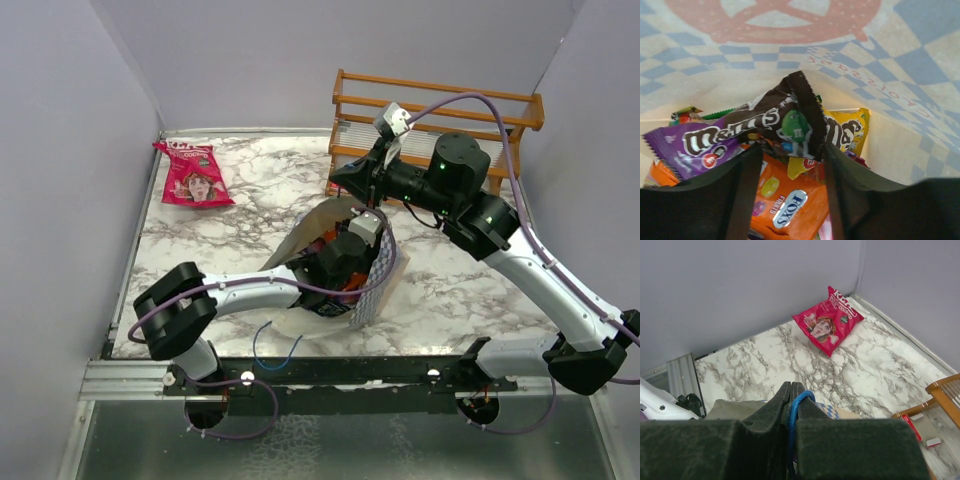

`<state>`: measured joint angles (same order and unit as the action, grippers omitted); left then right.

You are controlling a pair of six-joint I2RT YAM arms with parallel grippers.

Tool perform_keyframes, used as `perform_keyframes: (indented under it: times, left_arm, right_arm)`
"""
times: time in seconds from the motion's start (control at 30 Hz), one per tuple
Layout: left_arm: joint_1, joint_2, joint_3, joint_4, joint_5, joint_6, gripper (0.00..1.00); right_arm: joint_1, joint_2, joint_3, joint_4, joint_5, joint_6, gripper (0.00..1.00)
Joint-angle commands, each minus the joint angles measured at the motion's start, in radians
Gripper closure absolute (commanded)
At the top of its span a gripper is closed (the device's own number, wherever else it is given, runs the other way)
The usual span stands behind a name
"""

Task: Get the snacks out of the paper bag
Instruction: Take out the snack from the paper bag.

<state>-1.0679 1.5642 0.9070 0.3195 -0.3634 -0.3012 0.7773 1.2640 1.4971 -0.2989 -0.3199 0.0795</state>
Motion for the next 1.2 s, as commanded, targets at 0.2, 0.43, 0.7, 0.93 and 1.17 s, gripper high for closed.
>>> perform_keyframes:
  times: [0.2,0.43,0.7,0.93,1.17]
  left_arm:
    - [0.01,-0.086,0.017,-0.057,-0.17,0.026,0.81]
    - [0.01,-0.248,-0.033,-0.144,-0.146,0.005,1.0]
    - [0.009,-0.379,-0.074,-0.201,0.031,-0.014,1.0]
    - [0.009,-0.558,-0.068,-0.277,0.394,0.021,1.0]
    - [0.009,-0.752,0.013,-0.345,0.477,-0.017,1.0]
  right_arm:
    - [0.004,-0.084,0.0,0.098,-0.002,-0.016,0.98]
    - [0.004,-0.101,-0.016,0.085,0.031,-0.043,0.98]
    - [0.004,-0.099,-0.007,0.076,0.084,-0.049,0.98]
    - [0.004,-0.114,-0.008,0.042,0.34,-0.006,0.98]
    - [0.004,-0.165,-0.015,-0.006,0.51,-0.039,0.98]
